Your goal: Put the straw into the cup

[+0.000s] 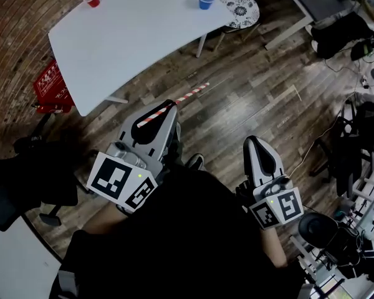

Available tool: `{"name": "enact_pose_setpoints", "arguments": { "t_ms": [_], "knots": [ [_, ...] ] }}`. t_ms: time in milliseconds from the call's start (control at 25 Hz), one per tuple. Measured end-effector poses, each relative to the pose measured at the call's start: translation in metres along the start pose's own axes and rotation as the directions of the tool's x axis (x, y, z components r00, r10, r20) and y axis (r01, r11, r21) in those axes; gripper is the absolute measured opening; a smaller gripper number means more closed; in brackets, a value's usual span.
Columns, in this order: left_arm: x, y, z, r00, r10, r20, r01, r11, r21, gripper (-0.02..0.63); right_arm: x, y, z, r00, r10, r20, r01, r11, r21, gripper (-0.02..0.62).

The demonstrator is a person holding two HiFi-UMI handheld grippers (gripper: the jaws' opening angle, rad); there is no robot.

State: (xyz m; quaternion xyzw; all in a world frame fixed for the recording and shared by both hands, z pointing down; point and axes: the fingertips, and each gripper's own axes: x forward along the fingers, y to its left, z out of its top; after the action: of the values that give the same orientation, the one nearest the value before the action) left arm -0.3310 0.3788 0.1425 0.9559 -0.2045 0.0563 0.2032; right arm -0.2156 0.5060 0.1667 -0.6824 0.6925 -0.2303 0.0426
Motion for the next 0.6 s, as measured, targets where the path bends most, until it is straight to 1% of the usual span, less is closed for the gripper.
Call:
{"name": "enact_pose_setpoints", "arguments": {
  "t_ms": [320,600],
  "knots": [
    [0.042,0.058,0.015,0.996,-0.085,-0.022,0.083,0.995,-0.052,0.038,0.063,-0.007,0.020,0.995,-0.095,-0.022,0.094,0.995,-0.023,0.028],
    [0.066,0.080,0.021,0.987,-0.155,-0.051,0.151,0.986,-0.074,0.038,0.092,-0.010,0.027,0.987,-0.158,-0.026,0.158,0.987,0.001,0.028]
  ]
}}
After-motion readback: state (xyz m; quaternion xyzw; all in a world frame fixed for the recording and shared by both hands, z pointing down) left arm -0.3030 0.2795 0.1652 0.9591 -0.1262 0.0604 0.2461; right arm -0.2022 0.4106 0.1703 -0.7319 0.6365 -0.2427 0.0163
